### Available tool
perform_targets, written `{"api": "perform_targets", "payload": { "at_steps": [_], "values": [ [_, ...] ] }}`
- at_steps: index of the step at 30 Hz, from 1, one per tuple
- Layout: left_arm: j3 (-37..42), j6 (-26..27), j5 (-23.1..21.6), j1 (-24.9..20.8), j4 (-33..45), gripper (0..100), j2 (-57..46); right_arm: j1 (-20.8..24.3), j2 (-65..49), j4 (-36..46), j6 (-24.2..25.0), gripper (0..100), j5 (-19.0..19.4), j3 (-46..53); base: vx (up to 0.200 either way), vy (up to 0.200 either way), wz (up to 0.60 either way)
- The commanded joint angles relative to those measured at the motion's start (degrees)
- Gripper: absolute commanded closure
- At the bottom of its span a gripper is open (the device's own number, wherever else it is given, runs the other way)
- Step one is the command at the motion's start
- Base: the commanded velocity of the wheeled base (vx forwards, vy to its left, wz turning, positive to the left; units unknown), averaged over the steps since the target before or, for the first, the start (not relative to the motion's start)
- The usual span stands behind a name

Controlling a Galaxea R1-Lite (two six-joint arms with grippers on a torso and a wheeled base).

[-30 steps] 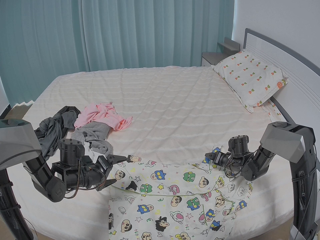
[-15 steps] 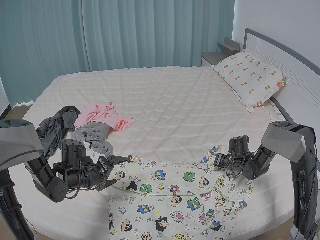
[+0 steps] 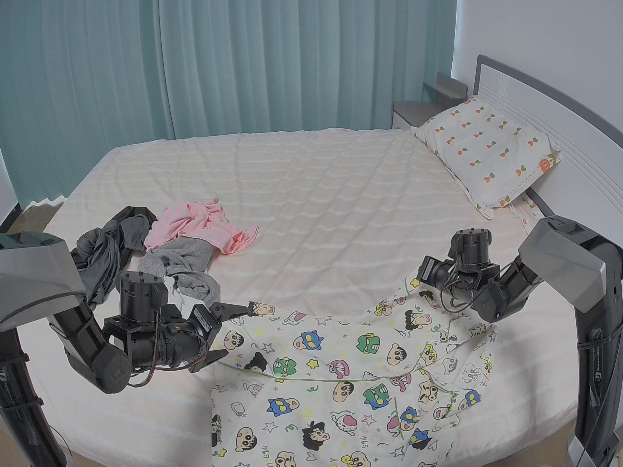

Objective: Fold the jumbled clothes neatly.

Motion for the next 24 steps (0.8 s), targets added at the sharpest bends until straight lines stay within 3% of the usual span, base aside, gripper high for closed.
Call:
{"api": "perform_targets", "payload": {
  "at_steps": [1, 14, 15, 24],
  "values": [
    [0.0, -0.02, 0.1, 0.01, -0.09, 0, 0.32, -0.04, 1.92, 5.58, 0.16, 100, -1.36, -8.64, 0.0, 0.0, 0.0],
    [0.09, 0.07, 0.1, 0.01, -0.09, 0, 0.41, -0.3, 8.87, 17.36, 0.07, 100, -3.47, -26.49, 0.0, 0.0, 0.0],
    [0.09, 0.07, 0.1, 0.01, -0.09, 0, 0.41, -0.39, 9.31, 18.15, 0.07, 0, -3.56, -27.89, 0.0, 0.0, 0.0],
    [0.09, 0.07, 0.1, 0.01, -0.09, 0, 0.41, -0.56, 10.63, 21.22, -0.37, 0, -5.23, -30.88, 0.0, 0.0, 0.0]
  ]
}}
